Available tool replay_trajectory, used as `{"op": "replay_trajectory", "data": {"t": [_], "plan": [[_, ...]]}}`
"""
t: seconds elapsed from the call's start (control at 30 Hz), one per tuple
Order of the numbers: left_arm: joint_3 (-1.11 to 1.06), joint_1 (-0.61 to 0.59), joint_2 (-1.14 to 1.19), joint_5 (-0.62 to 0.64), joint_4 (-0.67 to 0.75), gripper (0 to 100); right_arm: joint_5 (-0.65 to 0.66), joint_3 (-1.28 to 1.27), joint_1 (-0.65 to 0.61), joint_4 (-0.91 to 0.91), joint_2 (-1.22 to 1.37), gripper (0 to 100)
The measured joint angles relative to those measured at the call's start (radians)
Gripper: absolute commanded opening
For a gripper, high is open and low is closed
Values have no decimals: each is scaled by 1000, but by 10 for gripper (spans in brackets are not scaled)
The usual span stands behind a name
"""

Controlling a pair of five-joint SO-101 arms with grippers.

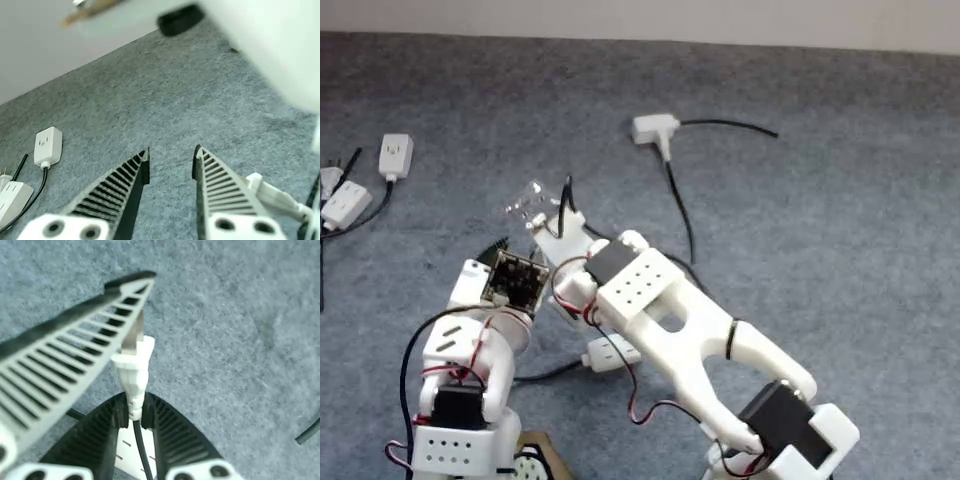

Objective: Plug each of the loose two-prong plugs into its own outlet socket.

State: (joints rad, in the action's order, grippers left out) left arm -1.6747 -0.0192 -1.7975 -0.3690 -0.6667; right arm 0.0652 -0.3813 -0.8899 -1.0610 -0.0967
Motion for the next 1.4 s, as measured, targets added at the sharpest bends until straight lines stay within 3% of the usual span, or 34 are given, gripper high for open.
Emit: {"op": "replay_trajectory", "data": {"t": [0.93, 1.1, 1.4], "plan": [[92, 20, 0, 23, 0, 177, -20, 2, 8, -18, 112, 6], [92, 20, 0, 23, 0, 287, -20, 2, 5, -18, 83, 6], [63, 20, 0, -8, -54, 288, -20, 2, 11, -57, 44, 6]]}}
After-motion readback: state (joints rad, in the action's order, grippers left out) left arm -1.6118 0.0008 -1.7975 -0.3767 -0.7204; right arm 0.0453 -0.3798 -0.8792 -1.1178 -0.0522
